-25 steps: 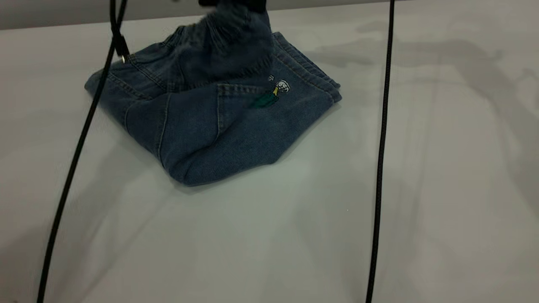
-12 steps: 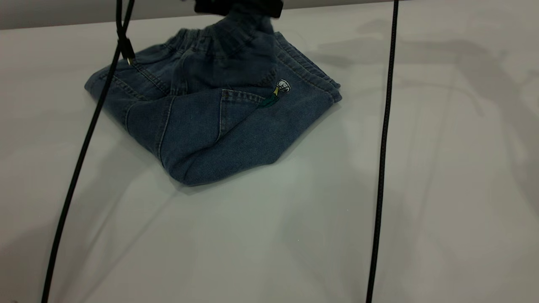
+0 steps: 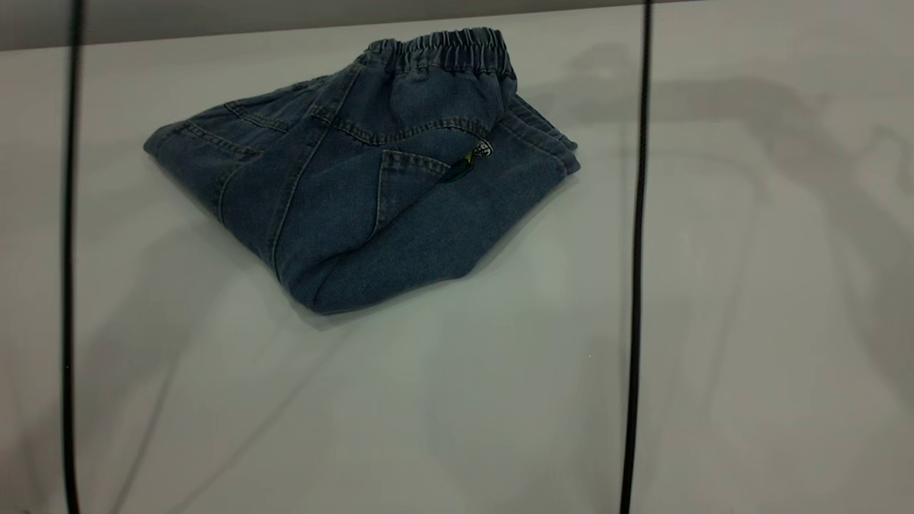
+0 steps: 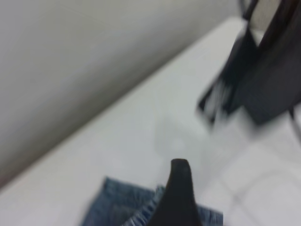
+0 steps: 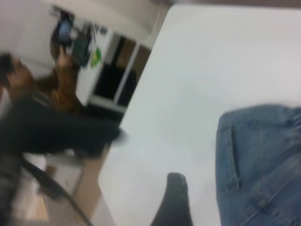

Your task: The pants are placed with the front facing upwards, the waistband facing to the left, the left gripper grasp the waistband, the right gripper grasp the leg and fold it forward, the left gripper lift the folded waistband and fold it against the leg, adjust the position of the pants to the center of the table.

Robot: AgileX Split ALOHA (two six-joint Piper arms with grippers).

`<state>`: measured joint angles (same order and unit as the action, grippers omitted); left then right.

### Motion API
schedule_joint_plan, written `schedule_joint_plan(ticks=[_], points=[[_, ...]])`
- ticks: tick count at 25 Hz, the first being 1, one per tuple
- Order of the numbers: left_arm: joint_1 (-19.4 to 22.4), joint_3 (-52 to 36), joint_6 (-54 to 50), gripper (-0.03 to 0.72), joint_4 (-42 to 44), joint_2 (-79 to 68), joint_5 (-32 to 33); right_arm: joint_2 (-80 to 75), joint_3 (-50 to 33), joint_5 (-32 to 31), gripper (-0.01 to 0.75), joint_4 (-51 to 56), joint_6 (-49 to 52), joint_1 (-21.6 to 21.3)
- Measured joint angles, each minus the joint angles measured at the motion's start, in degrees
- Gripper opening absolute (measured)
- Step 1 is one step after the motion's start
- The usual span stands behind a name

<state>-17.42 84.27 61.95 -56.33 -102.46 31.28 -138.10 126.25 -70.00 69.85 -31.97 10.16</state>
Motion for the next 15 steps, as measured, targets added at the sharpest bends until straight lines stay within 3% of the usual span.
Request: schedule_joint_plan(ticks=[8, 15], points=[[2.56, -0.07, -4.87, 0.573, 1.08, 14.26, 1.25, -0.09, -0.1, 0.8, 0.547, -13.86, 5.27, 15.26], [2.49, -0.18, -7.09, 0.573, 4.51, 17.8, 4.08, -0.38, 1.94, 12.73, 0.547, -37.95, 20.4, 29.49]])
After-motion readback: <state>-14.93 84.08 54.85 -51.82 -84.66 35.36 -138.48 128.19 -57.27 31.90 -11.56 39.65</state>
